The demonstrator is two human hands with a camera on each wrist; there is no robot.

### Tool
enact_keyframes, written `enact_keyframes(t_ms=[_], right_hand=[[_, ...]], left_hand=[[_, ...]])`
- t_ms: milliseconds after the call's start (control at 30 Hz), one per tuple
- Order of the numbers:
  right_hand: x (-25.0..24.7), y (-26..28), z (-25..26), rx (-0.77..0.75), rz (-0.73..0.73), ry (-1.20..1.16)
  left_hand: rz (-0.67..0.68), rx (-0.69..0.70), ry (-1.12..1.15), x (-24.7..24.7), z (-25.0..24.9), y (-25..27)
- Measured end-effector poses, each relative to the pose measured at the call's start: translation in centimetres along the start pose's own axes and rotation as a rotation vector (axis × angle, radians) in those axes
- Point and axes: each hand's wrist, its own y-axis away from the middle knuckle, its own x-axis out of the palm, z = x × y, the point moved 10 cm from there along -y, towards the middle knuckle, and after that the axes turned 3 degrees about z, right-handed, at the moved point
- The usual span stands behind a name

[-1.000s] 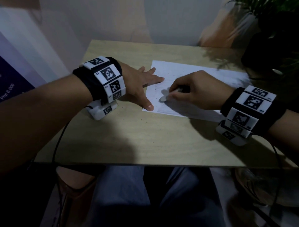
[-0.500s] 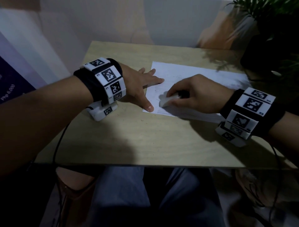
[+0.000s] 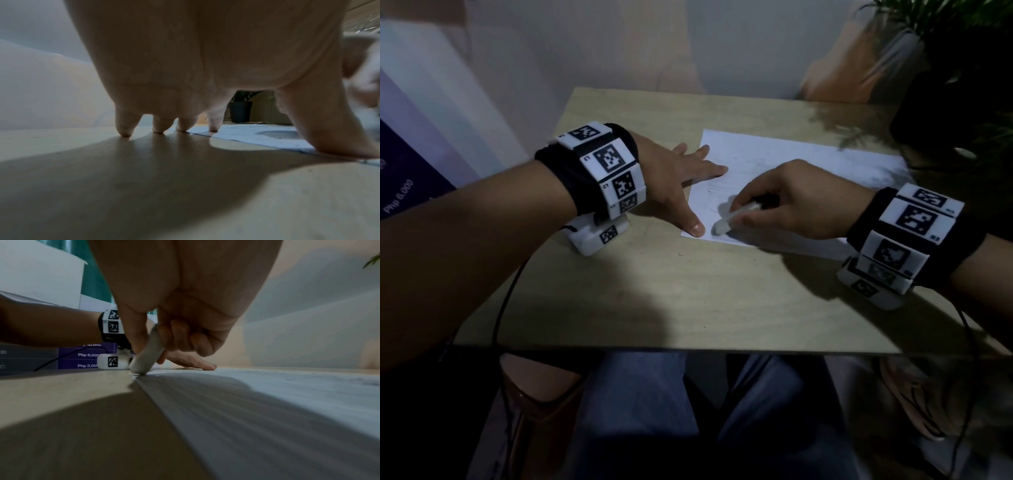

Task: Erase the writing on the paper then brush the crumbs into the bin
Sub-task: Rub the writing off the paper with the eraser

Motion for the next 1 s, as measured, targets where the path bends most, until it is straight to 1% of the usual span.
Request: enact_keyframes(t_ms=[67,133,233,267,300,433,467,533,600,633,700,767,800,900,933,1000], right_hand=[[-0.9,-0.1,-0.2,0.004,-0.078,0.071],[-0.9,0.1,0.3,-0.031,-0.092,0.094],[0.5,0.6,0.9,-0.043,0.040,-0.008],[0.7,0.6,0.9,-0.035,0.069,-0.039],[0.6,0.4,0.8,-0.023,0.065,-0.047],[-1.1,-0.1,-0.3,0.010,-0.095,0.106],[-1.0,-0.1,-0.2,-0.005,-0.098,0.119],[-0.4,0.0,0.3,-0.036,-0.044,0.064],[0.1,-0.1,0.2,-0.013,0.010,-0.006],[-0.1,-0.3,0.0,0.007,-0.002,-0.005],[-0.9,-0.6,-0.6,0.041,-0.074,0.056],[-1.4,-0.7,-0.7,0.041,-0.133,0.105],[-1.1,-0.7,-0.4,0.027,-0.125,0.098],[0.1,-0.5,0.0,0.018,-0.008,-0.001],[0.2,-0.6,-0.1,0.032,0.003,-0.012],[-0.3,-0.7,-0.7,0.069,-0.051,0.016]], left_hand=[[0.007,-0.002,-0.005,-0.1,-0.1,0.1],[0.009,-0.001,-0.007,0.0,-0.1,0.0],[-0.004,-0.001,-0.003,0.0,0.2,-0.2],[-0.007,-0.002,-0.005,0.0,0.3,-0.3],[-0.006,-0.004,-0.007,0.0,0.3,-0.3],[0.004,0.001,0.006,0.1,0.2,-0.2],[0.003,0.002,0.010,0.1,0.2,-0.2],[0.002,0.004,0.012,0.1,0.1,-0.2],[0.007,0.004,0.010,0.1,0.2,-0.2],[0.009,0.003,0.009,0.1,0.2,-0.2],[0.011,0.004,0.011,0.1,0.2,-0.1],[0.007,0.004,0.009,0.2,0.2,-0.2],[0.002,0.005,0.005,0.2,0.2,-0.2],[-0.003,0.000,-0.001,0.1,0.4,-0.2],[0.002,-0.002,0.002,0.1,0.4,-0.2],[0.007,-0.002,0.005,0.1,0.2,-0.2]])
